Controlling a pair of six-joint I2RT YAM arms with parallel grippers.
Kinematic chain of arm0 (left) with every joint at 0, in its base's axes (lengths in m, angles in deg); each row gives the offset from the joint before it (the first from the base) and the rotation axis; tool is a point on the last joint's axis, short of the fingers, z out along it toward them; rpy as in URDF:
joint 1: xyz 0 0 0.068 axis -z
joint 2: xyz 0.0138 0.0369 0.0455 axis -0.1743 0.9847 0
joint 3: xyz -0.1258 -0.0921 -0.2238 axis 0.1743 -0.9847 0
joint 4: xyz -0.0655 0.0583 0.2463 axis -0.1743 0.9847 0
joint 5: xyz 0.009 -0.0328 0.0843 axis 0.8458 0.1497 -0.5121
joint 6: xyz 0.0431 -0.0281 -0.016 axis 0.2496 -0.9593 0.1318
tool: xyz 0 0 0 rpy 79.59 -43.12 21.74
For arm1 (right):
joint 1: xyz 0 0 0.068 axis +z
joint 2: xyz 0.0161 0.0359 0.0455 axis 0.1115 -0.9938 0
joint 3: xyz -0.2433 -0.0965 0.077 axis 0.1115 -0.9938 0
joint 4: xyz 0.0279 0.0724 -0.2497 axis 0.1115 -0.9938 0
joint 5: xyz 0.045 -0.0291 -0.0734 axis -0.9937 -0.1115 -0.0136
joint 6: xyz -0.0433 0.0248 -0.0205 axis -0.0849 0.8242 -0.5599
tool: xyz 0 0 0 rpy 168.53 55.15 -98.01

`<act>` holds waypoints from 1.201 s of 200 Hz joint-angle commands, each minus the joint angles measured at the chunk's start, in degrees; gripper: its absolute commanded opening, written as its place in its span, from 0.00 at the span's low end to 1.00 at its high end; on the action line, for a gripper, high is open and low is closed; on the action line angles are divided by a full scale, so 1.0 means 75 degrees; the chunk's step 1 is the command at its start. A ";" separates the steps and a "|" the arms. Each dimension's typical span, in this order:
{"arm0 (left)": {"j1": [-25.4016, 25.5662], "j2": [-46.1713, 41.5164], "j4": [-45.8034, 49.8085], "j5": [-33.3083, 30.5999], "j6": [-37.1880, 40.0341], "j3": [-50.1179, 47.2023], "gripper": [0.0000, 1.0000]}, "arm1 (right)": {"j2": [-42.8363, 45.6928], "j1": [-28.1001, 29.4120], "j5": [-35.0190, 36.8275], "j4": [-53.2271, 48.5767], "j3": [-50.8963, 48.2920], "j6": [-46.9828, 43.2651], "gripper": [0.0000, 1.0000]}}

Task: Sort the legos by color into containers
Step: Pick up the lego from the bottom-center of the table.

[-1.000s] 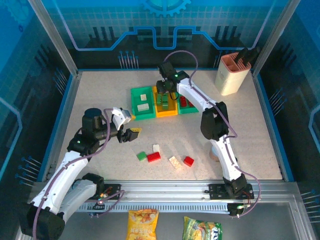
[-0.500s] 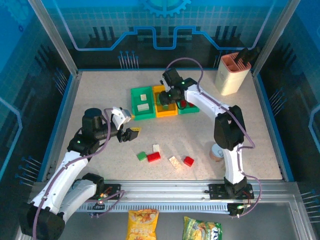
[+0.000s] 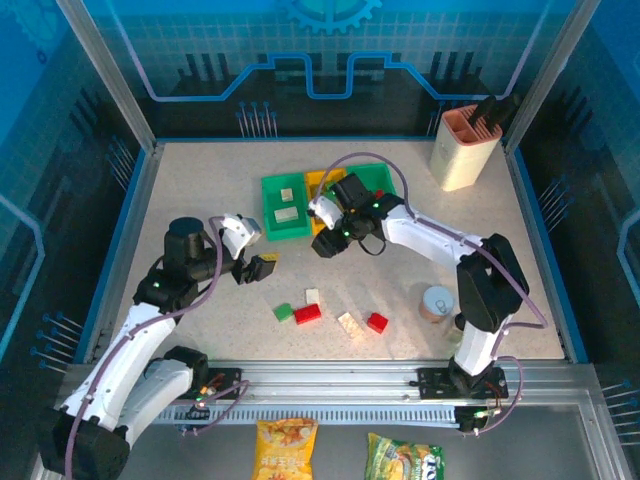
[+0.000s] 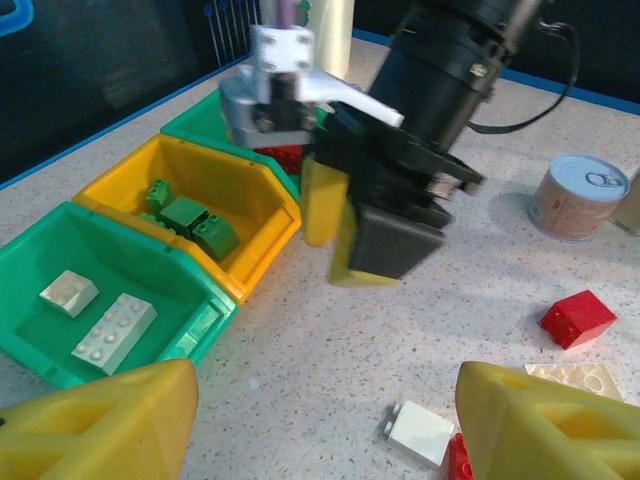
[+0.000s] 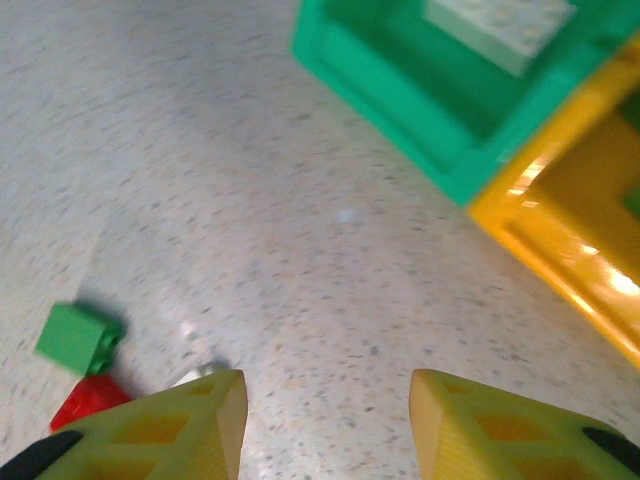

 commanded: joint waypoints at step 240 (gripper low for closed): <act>0.0056 -0.0429 0.0585 -0.1653 0.0813 0.0158 0.74 | -0.0955 0.2691 0.0400 -0.0097 -0.1003 -0.4816 0.57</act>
